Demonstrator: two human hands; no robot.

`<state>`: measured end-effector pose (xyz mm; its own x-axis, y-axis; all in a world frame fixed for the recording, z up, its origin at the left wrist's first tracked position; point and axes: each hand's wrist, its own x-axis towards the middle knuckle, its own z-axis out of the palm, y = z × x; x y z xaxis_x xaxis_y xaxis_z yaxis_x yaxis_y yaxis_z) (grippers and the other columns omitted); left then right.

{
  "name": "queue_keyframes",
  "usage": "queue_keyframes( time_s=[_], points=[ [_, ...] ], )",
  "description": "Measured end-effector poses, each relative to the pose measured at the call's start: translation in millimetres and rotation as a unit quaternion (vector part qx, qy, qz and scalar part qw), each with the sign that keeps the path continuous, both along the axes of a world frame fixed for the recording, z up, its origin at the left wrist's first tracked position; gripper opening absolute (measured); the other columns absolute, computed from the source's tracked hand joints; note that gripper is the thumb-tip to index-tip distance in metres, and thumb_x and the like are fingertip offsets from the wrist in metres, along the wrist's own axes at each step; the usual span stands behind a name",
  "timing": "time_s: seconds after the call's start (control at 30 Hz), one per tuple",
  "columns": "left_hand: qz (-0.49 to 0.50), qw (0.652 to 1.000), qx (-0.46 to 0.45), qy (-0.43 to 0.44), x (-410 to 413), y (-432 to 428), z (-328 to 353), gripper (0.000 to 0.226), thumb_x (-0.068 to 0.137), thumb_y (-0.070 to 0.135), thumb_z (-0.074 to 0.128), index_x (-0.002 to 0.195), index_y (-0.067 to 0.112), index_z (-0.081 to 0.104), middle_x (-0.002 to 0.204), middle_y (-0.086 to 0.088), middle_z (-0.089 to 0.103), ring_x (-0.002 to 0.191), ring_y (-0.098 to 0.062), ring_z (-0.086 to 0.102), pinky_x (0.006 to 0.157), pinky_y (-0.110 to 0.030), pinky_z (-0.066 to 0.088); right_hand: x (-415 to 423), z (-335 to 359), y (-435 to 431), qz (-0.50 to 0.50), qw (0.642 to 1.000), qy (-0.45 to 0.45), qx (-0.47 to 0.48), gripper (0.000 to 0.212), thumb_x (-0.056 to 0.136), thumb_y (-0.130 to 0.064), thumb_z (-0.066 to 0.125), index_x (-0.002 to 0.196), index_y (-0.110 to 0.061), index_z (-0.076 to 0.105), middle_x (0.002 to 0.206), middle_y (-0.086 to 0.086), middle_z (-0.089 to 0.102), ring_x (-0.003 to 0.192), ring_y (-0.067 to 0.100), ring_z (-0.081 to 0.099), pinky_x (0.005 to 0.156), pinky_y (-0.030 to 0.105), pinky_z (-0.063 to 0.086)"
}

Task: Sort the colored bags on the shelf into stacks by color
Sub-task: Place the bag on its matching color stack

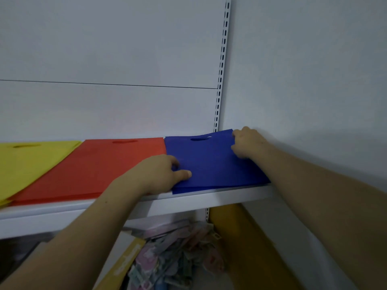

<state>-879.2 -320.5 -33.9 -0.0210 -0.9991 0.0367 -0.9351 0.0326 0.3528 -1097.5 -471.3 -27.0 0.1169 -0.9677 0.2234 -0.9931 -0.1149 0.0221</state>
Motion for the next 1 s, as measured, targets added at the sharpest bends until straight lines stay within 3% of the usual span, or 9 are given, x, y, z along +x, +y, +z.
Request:
queue_keyframes(
  time_s=[0.07,0.2,0.37,0.57,0.8,1.0],
  points=[
    [-0.02,1.0,0.007,-0.001,0,3,0,0.068,0.084,0.064,0.047,0.139,0.022,0.043,0.142,-0.001,0.045,0.122,-0.019,0.048,0.1,-0.031,0.038,1,-4,0,0.03,0.999,-0.02,0.029,0.05,0.098,-0.036,0.042,0.142,-0.014,0.037,0.141,0.012,0.039,0.125,0.03,0.043,0.099,0.035,0.037],
    [-0.094,0.994,0.043,-0.039,-3,11,-1,0.084,0.076,0.069,0.053,0.146,0.029,0.028,0.157,0.007,0.014,0.142,-0.013,0.021,0.113,-0.034,0.021,3,-8,-2,0.032,0.992,-0.042,0.116,0.059,0.098,-0.052,0.036,0.142,-0.013,0.041,0.147,0.006,0.04,0.131,0.025,0.041,0.105,0.035,0.033],
    [-0.101,0.992,0.019,-0.072,-5,9,-4,0.079,0.079,0.067,0.052,0.145,0.032,0.029,0.154,0.01,0.023,0.14,-0.011,0.023,0.115,-0.037,0.02,4,-10,-1,0.031,0.99,-0.016,0.138,0.058,0.1,-0.05,0.03,0.14,-0.011,0.044,0.146,0.007,0.041,0.13,0.025,0.042,0.105,0.035,0.033],
    [-0.095,0.991,0.03,-0.087,-11,10,-5,0.078,0.081,0.068,0.049,0.146,0.033,0.025,0.156,0.011,0.019,0.142,-0.012,0.02,0.116,-0.041,0.019,2,-9,-5,0.036,0.988,-0.014,0.15,0.055,0.101,-0.047,0.028,0.14,-0.01,0.043,0.145,0.008,0.042,0.128,0.026,0.043,0.105,0.035,0.034],
    [-0.075,0.995,0.055,-0.036,-12,8,0,0.084,0.075,0.063,0.062,0.145,0.031,0.029,0.153,0.01,0.025,0.138,-0.012,0.029,0.113,-0.032,0.026,5,-6,-6,0.062,0.99,-0.008,0.129,0.052,0.101,-0.044,0.031,0.135,-0.008,0.048,0.139,0.009,0.048,0.121,0.025,0.048,0.096,0.033,0.037],
    [-0.025,0.999,0.019,-0.006,1,21,12,0.079,0.078,0.063,0.058,0.146,0.035,0.028,0.153,0.008,0.027,0.137,-0.015,0.031,0.107,-0.03,0.026,32,-3,7,0.144,0.983,-0.091,0.063,0.051,0.098,-0.048,0.038,0.13,-0.01,0.05,0.131,0.009,0.053,0.115,0.026,0.052,0.093,0.035,0.042]
  ],
)
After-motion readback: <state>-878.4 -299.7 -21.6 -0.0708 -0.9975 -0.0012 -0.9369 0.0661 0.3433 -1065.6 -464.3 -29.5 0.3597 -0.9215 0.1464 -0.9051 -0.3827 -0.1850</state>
